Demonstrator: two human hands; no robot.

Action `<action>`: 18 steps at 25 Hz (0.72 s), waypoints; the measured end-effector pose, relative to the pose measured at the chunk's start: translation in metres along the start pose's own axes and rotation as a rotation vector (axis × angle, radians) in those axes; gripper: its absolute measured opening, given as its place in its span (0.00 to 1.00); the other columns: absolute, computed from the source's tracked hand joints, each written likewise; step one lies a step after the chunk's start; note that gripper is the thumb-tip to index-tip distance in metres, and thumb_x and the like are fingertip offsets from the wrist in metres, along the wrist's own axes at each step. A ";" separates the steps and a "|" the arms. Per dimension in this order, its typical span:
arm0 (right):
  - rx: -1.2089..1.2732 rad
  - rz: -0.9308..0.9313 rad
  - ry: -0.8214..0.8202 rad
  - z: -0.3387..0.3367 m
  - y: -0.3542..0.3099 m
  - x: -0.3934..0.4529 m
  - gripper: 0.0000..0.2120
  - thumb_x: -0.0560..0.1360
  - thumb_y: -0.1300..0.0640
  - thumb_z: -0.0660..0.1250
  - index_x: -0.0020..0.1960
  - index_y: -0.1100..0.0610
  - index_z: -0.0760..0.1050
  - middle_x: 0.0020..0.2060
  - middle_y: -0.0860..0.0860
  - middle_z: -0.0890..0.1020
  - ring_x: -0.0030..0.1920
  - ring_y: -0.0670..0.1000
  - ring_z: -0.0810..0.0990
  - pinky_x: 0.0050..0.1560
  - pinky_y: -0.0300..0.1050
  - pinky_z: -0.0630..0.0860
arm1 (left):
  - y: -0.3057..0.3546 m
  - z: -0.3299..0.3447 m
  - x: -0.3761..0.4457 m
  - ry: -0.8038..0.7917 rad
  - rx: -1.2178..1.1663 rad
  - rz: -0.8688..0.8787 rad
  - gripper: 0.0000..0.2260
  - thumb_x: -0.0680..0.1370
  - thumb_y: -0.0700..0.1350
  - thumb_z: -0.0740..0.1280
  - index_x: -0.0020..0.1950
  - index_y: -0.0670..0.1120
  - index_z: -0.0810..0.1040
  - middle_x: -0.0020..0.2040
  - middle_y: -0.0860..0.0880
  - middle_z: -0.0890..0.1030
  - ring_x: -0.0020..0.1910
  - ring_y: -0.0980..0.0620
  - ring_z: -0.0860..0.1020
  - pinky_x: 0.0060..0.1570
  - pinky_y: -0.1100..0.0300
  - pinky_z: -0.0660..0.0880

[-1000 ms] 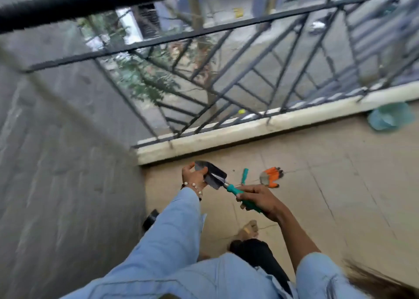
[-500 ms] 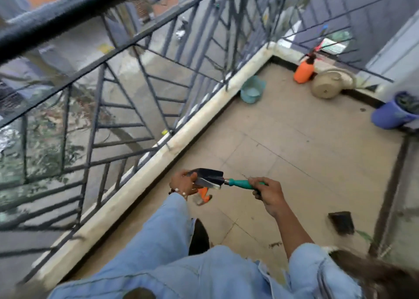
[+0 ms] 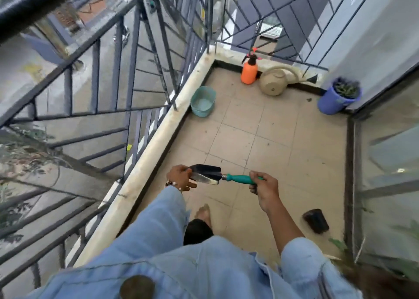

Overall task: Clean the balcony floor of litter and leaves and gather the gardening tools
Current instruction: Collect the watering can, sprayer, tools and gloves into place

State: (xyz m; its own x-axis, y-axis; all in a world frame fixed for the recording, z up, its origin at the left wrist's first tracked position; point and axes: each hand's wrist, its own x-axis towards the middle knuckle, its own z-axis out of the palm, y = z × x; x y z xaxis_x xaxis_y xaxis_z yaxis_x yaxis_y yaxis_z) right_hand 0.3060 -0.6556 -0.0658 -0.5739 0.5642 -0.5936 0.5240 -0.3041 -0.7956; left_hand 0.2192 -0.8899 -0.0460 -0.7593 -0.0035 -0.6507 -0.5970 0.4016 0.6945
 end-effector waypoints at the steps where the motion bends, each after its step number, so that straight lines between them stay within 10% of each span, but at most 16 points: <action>1: 0.021 -0.002 0.019 0.008 -0.020 0.018 0.03 0.74 0.60 0.71 0.46 0.60 0.78 0.39 0.58 0.79 0.27 0.50 0.72 0.26 0.38 0.72 | 0.025 0.001 0.017 -0.015 0.035 0.023 0.06 0.82 0.40 0.59 0.48 0.43 0.74 0.37 0.45 0.80 0.26 0.49 0.81 0.28 0.59 0.73; 18: 0.132 0.107 -0.067 0.063 -0.290 0.321 0.02 0.76 0.64 0.67 0.46 0.59 0.78 0.39 0.57 0.78 0.30 0.52 0.74 0.34 0.43 0.74 | 0.312 0.096 0.256 -0.033 -0.024 -0.135 0.09 0.82 0.41 0.55 0.52 0.43 0.75 0.43 0.44 0.82 0.36 0.45 0.83 0.37 0.58 0.76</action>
State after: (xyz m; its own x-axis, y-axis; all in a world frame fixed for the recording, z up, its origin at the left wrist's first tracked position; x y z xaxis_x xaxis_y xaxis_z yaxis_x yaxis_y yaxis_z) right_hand -0.0700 -0.4351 -0.0335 -0.5618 0.4723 -0.6792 0.4996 -0.4607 -0.7336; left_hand -0.1369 -0.6777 -0.0256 -0.6629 -0.0254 -0.7483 -0.6995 0.3775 0.6069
